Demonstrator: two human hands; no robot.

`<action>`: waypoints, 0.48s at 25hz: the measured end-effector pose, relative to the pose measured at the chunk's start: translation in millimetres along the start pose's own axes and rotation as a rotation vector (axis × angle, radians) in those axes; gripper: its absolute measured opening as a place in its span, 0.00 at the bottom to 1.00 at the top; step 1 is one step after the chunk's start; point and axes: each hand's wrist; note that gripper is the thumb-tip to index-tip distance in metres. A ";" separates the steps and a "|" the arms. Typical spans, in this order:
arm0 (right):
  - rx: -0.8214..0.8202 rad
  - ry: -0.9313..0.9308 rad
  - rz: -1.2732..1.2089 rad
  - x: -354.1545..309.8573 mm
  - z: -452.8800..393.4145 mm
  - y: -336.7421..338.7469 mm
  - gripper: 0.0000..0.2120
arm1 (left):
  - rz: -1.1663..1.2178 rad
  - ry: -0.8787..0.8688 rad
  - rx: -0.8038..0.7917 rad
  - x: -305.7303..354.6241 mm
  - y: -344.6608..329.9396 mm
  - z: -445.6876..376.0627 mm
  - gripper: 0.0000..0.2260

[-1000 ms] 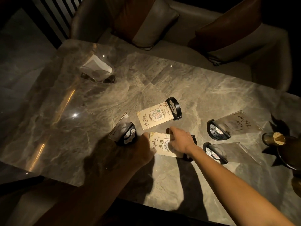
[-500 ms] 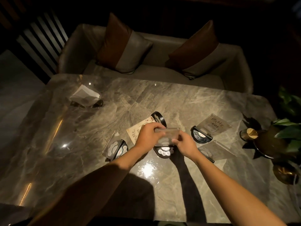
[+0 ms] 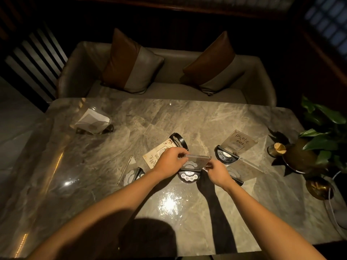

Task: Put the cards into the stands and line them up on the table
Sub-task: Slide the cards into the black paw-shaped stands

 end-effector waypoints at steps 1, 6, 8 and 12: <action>0.006 -0.004 -0.020 0.7 0.0 4.2 0.26 | -0.006 0.009 -0.036 -0.8 6.2 -1.4 0.08; 0.084 -0.094 -0.222 -13.7 -14.9 39.4 0.19 | -0.025 0.126 -0.163 -9.3 38.3 -27.1 0.17; 0.085 -0.067 -0.276 -32.1 -26.0 55.0 0.17 | -0.087 0.169 -0.103 -11.0 46.2 -42.0 0.18; 0.004 0.162 -0.041 -80.8 -53.3 75.6 0.23 | -0.174 0.280 -0.043 -24.6 41.8 -72.0 0.36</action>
Point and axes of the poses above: each hand's wrist, its own z-axis away from the middle knuckle, its own y-axis out of the back of the hand, x = y × z, and after that the axes turned 1 degree about -z, right-handed
